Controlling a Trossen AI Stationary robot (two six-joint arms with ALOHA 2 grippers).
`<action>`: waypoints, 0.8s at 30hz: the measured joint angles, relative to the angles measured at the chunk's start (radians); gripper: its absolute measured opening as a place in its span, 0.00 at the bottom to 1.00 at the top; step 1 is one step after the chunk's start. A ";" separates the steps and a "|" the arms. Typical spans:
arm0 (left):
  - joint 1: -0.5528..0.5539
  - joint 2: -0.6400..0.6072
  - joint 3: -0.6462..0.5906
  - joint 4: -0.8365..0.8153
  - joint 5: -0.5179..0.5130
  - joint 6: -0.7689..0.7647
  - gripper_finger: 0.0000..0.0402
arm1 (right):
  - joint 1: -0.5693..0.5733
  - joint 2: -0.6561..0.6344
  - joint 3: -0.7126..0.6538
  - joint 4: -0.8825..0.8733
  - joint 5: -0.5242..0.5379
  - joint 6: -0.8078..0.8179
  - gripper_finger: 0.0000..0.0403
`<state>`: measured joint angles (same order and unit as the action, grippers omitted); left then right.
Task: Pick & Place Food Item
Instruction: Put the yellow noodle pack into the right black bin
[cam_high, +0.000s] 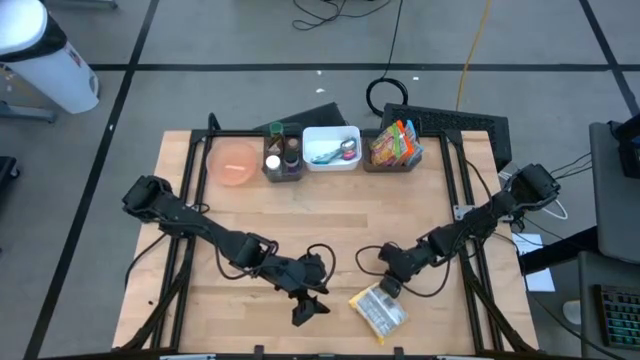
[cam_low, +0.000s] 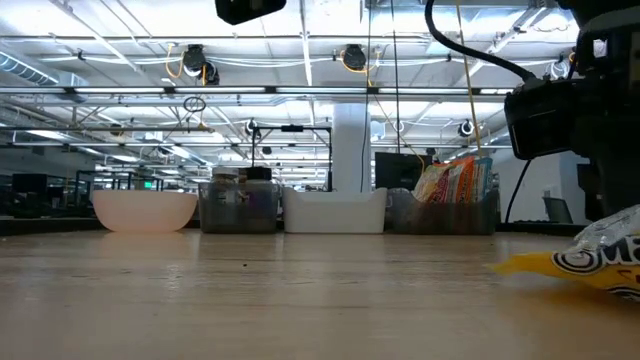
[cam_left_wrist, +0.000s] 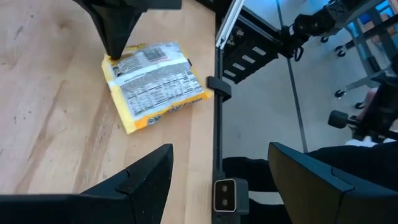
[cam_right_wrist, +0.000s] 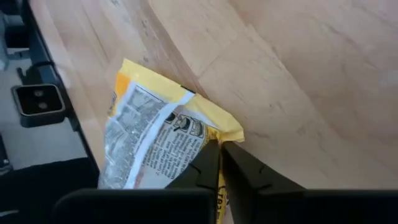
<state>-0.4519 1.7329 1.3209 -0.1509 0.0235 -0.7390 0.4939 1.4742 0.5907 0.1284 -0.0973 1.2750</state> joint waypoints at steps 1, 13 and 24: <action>0.002 0.000 0.000 -0.007 0.000 -0.002 0.67 | -0.002 0.000 0.000 0.013 0.003 -0.001 0.01; 0.049 0.000 0.000 -0.064 0.042 0.000 0.67 | -0.035 -0.194 0.002 0.002 0.198 -0.044 0.00; 0.138 0.000 0.000 -0.071 0.129 0.006 0.67 | -0.037 -0.410 0.002 -0.031 0.455 -0.151 0.00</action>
<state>-0.3134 1.7329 1.3212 -0.2222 0.1523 -0.7330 0.4572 1.0642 0.5926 0.0974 0.3582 1.1243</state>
